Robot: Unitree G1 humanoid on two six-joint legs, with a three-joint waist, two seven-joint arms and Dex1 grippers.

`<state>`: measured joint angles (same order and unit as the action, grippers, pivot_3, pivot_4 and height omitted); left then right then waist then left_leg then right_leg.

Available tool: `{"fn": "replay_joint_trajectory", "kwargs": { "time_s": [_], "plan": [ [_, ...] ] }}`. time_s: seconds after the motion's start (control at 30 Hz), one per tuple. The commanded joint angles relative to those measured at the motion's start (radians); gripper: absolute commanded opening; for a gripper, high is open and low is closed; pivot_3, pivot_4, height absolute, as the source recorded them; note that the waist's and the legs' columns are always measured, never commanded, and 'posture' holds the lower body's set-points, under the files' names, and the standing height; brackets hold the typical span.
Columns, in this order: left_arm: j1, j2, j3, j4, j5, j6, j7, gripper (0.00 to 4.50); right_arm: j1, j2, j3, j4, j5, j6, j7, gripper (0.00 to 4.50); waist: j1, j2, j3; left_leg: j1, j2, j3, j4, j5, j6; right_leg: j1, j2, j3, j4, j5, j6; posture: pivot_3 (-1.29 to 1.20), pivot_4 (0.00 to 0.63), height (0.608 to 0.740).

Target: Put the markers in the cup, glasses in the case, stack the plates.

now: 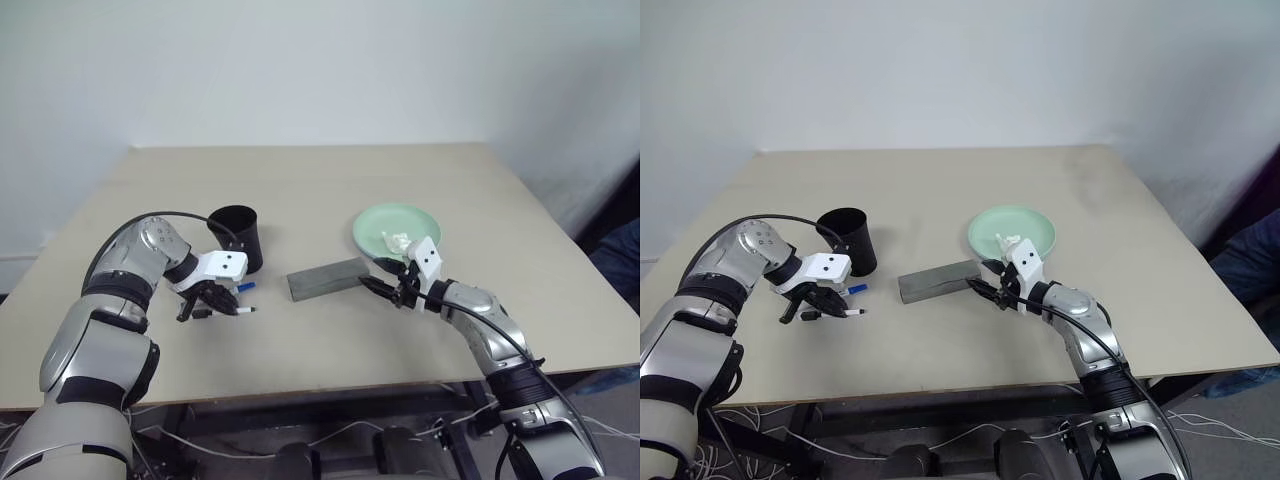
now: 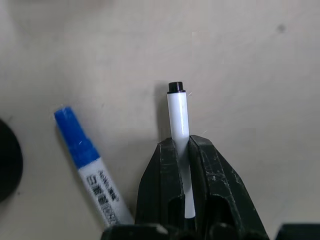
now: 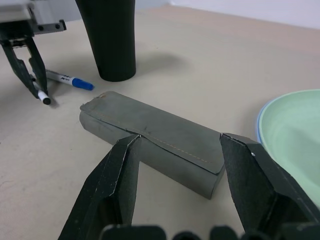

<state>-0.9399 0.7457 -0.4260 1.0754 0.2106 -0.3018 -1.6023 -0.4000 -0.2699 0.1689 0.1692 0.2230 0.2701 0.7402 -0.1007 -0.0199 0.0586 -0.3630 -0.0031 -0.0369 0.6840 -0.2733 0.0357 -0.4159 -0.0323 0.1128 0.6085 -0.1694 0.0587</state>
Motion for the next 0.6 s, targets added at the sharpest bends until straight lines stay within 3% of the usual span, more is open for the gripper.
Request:
{"fn": "replay_joint_trajectory", "kwargs": {
  "time_s": [0.03,0.13,0.3,0.47,0.6],
  "plan": [
    [0.041,0.057,0.041,-0.219,-0.285,0.117,-0.012,0.02,-0.009,-0.009,-0.017,-0.048,0.007,-0.002,0.004,2.74,-0.001,0.000,0.000,0.000,0.000,0.000,0.000,0.000,0.000,-0.001,0.000,0.000,0.000,0.000,0.000,0.00,0.000,0.737],
    [0.100,0.078,0.130,-0.432,-0.510,0.314,-0.012,0.02,-0.012,-0.012,-0.015,-0.047,0.006,0.001,0.011,2.74,0.000,0.000,0.000,-0.001,0.001,0.000,0.000,0.000,0.000,-0.002,0.000,0.000,0.000,0.000,0.000,0.00,0.000,0.737],
    [0.152,0.021,0.368,-0.567,-0.663,0.517,0.126,0.02,-0.021,-0.013,-0.007,-0.042,0.005,0.007,0.025,2.74,-0.002,0.000,0.000,-0.001,0.001,0.000,0.000,0.000,0.000,-0.002,0.000,0.000,0.001,0.000,0.000,0.00,0.000,0.737],
    [0.159,-0.080,0.580,-0.544,-0.692,0.465,0.428,0.02,-0.028,-0.014,-0.003,-0.038,0.005,0.009,0.039,2.74,-0.001,0.000,0.000,0.002,0.001,-0.001,0.000,0.000,0.000,0.000,0.000,-0.002,0.002,0.000,0.000,0.00,0.000,0.737],
    [0.180,-0.136,0.650,-0.504,-0.639,0.347,0.593,0.02,-0.034,-0.015,0.001,-0.031,0.003,0.009,0.051,2.74,0.000,0.000,0.000,0.003,0.001,0.000,-0.001,0.000,0.000,0.000,0.000,-0.002,0.002,0.001,0.000,0.00,0.000,0.737]
  ]
}}
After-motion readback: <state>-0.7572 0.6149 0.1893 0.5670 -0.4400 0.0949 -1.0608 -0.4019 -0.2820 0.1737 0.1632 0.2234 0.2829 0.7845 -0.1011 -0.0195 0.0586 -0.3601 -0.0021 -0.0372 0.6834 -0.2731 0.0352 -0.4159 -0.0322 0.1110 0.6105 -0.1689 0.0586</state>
